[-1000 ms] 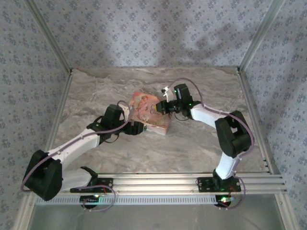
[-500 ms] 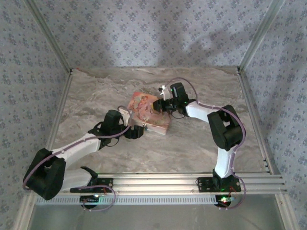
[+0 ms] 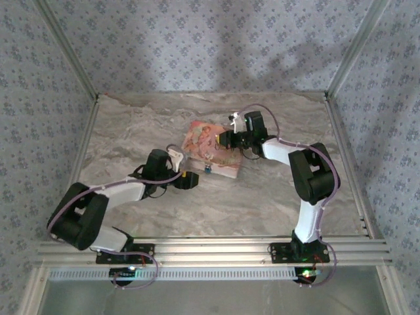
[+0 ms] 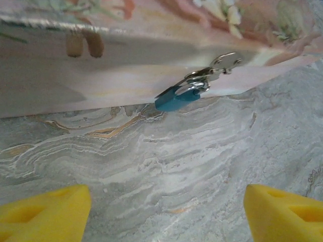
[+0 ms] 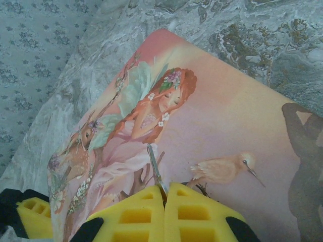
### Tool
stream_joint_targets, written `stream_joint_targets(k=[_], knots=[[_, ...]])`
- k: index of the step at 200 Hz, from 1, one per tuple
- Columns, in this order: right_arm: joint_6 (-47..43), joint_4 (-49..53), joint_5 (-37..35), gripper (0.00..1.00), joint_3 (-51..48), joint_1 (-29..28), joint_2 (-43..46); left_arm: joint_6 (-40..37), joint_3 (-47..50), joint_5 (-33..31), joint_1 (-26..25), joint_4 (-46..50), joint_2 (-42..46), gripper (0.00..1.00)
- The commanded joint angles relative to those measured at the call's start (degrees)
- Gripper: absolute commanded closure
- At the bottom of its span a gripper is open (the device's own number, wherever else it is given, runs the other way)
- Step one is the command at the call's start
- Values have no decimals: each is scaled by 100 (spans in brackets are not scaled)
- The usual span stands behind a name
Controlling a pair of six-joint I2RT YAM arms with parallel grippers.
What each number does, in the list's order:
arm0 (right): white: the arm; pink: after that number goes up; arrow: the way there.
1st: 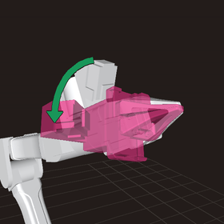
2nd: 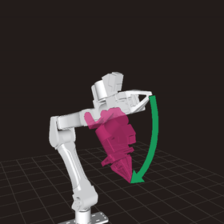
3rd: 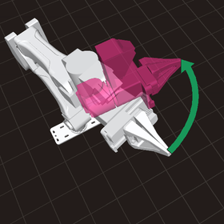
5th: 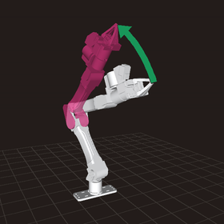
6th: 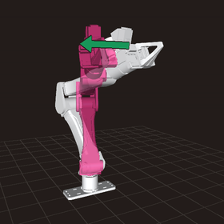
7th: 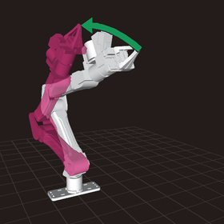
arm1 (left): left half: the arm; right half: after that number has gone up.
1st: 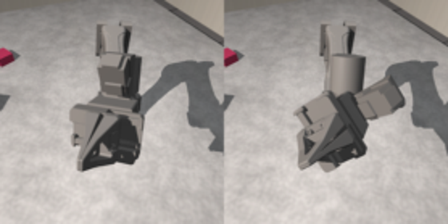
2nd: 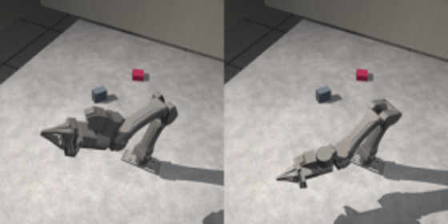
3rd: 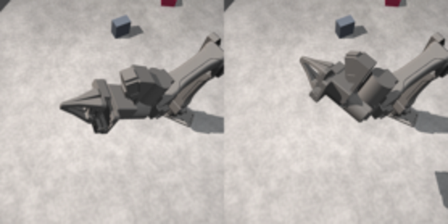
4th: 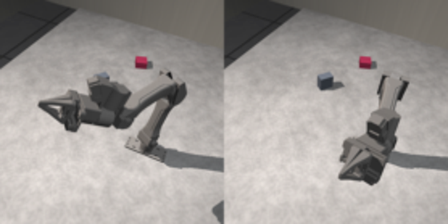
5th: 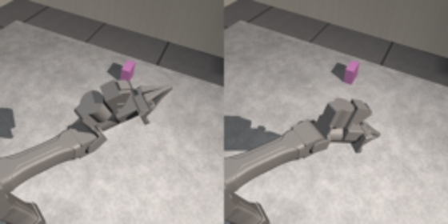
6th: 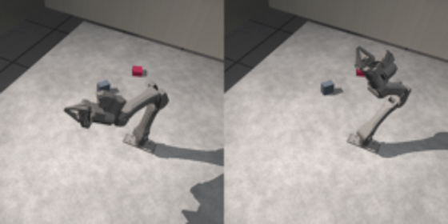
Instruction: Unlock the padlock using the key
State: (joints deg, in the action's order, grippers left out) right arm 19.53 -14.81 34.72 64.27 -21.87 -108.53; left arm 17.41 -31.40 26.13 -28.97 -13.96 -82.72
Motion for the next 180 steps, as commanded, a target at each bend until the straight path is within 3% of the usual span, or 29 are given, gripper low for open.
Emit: stream_joint_targets(k=[1,63,180], knots=[[82,445,-370,100,-246,50,-129,-138,-319,243,-81,-417,-333,22],[51,470,-437,100,-336,50,5,-193,-744,-69,-152,-860,-964,24],[103,457,-532,100,-396,25,86,-237,-993,189,178,-1083,-1385,25]])
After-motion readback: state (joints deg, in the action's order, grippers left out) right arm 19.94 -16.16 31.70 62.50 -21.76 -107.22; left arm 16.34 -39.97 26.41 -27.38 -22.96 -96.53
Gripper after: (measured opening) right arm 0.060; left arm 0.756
